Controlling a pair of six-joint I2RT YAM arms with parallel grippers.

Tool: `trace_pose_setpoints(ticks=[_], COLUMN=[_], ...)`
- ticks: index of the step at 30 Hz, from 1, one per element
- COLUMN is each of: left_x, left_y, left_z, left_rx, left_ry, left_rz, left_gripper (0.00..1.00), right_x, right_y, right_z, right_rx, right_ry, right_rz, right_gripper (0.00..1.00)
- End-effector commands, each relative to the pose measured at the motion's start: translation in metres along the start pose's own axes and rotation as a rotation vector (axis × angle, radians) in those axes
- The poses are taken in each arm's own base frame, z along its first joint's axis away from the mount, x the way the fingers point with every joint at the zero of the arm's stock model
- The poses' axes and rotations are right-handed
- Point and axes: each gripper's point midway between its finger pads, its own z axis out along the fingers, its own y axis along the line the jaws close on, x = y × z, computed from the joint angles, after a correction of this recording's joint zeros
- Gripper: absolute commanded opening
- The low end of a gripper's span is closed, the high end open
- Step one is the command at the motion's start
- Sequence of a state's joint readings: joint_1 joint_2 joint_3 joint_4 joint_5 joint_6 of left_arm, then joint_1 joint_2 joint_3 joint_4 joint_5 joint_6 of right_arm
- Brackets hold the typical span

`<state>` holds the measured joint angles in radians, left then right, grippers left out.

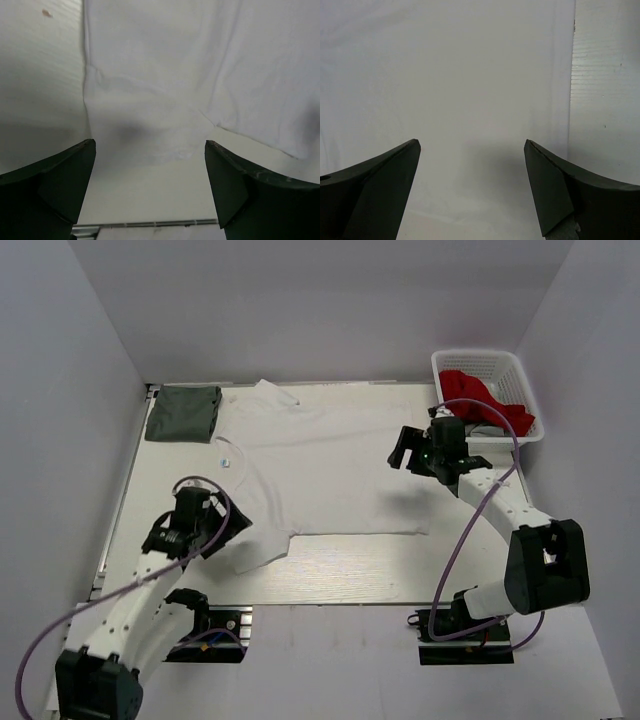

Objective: Fold and stack the t-shirts
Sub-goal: Grap the side of the flattened tshirt closest away from the robot with both arms

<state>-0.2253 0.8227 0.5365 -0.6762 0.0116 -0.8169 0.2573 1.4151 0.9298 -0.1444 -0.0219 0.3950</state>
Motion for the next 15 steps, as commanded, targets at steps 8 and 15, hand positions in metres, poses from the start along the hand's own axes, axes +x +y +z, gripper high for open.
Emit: trace_pose_setpoints(ticks=[8, 15], left_x=[0.069, 0.073], left_y=[0.028, 0.042], left_z=[0.005, 0.013], left_rx=[-0.064, -0.143], left_ry=[0.232, 0.218], left_rz=[-0.109, -0.108], left_gripper=[1.00, 0.96], right_x=[-0.016, -0.014], right_y=[-0.002, -0.005], right_z=[-0.008, -0.006], right_rx=[0.011, 0.020], right_ry=[-0.108, -0.104], right_rz=[0.043, 0.045], right_gripper=[0.90, 0.90])
